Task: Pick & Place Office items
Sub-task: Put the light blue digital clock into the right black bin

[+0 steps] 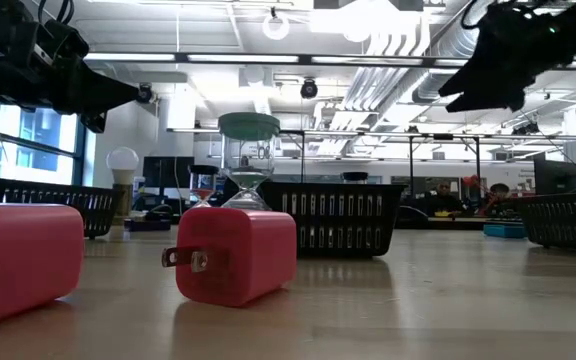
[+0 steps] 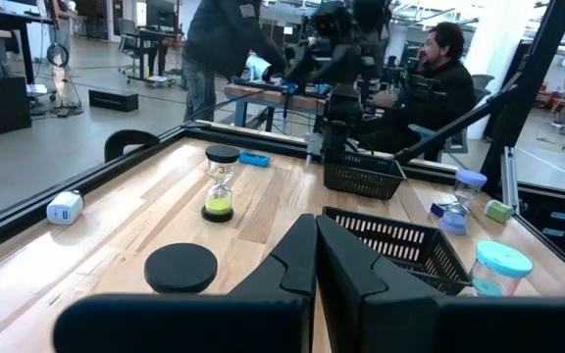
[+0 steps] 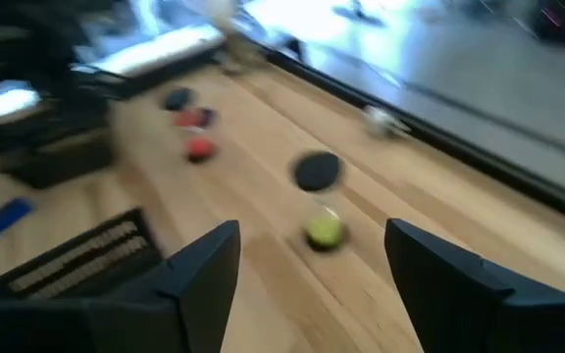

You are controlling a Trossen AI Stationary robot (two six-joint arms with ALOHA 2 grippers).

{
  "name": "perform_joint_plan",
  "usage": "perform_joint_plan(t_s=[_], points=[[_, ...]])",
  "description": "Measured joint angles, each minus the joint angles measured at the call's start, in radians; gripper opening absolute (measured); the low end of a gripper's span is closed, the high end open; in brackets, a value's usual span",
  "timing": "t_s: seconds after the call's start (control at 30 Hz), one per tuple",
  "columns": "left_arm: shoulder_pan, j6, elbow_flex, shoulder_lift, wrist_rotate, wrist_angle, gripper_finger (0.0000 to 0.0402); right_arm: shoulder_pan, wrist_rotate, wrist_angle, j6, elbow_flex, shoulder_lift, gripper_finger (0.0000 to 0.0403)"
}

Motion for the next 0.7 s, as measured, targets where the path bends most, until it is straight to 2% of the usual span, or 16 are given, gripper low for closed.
perform_joint_plan(t_s=[0.17,0.3,0.47,0.63,0.7], points=[[0.000,0.015,0.000,0.000,-0.062,-0.003,0.0001,-0.076,0.024,-0.269,0.131,0.186,0.135,0.0244],[0.000,0.032,0.000,0.000,-0.092,-0.005,0.0001,-0.191,-0.022,-0.460,0.222,0.335,0.255,0.0244],[0.000,0.032,0.000,0.000,-0.096,-0.004,0.0001,-0.385,-0.183,-0.650,0.320,0.473,0.399,0.0244],[0.000,0.055,0.000,0.000,-0.118,0.009,0.0001,-0.578,-0.367,-0.703,0.277,0.486,0.529,0.0244],[0.000,0.056,0.000,0.000,-0.142,0.017,0.0001,-0.645,-0.407,-0.726,0.250,0.486,0.582,0.0244]])
